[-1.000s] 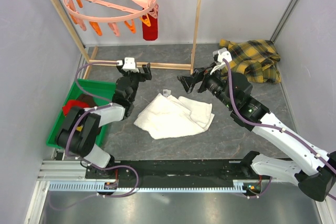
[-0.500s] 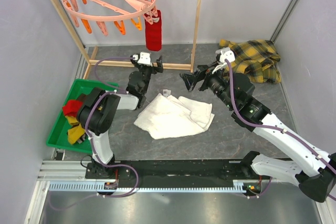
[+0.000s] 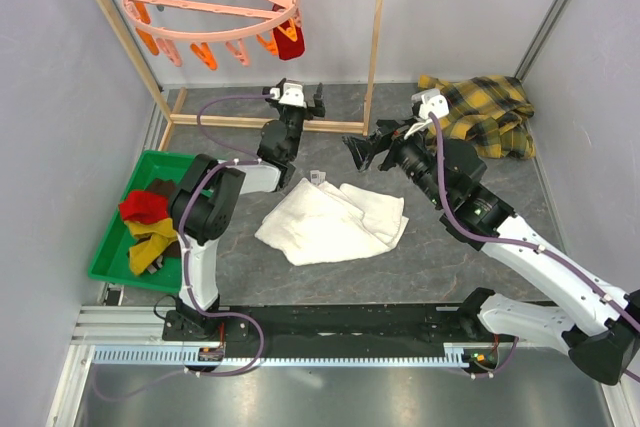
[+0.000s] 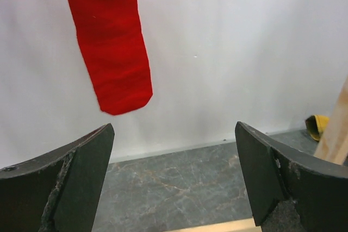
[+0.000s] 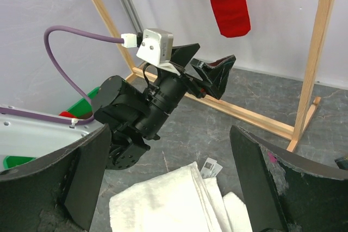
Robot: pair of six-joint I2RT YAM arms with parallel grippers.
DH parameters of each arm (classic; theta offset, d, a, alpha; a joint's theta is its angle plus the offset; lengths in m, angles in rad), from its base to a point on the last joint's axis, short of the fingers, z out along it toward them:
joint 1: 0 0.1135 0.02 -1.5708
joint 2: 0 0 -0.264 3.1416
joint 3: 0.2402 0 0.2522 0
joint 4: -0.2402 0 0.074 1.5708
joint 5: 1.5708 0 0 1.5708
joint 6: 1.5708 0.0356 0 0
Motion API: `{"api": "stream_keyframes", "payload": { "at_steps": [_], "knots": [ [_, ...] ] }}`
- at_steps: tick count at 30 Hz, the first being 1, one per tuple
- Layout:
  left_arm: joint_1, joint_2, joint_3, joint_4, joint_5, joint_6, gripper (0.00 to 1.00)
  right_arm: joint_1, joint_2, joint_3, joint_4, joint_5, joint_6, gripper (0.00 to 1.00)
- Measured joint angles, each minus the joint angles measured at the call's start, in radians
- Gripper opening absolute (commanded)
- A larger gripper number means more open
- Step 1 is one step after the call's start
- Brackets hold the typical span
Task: Remove the socks clipped to the hanger
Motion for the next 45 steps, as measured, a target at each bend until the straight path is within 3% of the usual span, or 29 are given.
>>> {"api": "stream_keyframes", "payload": {
  "at_steps": [15, 25, 39, 41, 42, 45],
  "knots": [
    [-0.004, 0.033, 0.038, 0.002, -0.107, 0.075, 0.99, 0.0, 0.014, 0.0, 0.011, 0.0, -0.014, 0.98],
    [0.004, 0.147, 0.24, -0.001, -0.199, 0.152, 0.99, 0.0, 0.012, 0.0, 0.011, -0.002, -0.019, 0.98],
    [0.045, 0.343, 0.519, -0.054, -0.151, 0.15, 0.98, 0.0, 0.029, 0.004, 0.01, 0.035, -0.116, 0.98],
    [0.046, 0.383, 0.584, -0.083, -0.147, 0.146, 0.86, 0.0, 0.034, 0.008, 0.01, 0.042, -0.129, 0.98],
    [0.047, 0.404, 0.624, -0.093, -0.146, 0.145, 0.51, 0.0, 0.037, 0.01, 0.011, 0.045, -0.134, 0.98],
    [0.048, 0.433, 0.684, -0.113, -0.146, 0.144, 0.11, 0.0, 0.054, 0.024, 0.011, 0.05, -0.148, 0.98]
  ]
}}
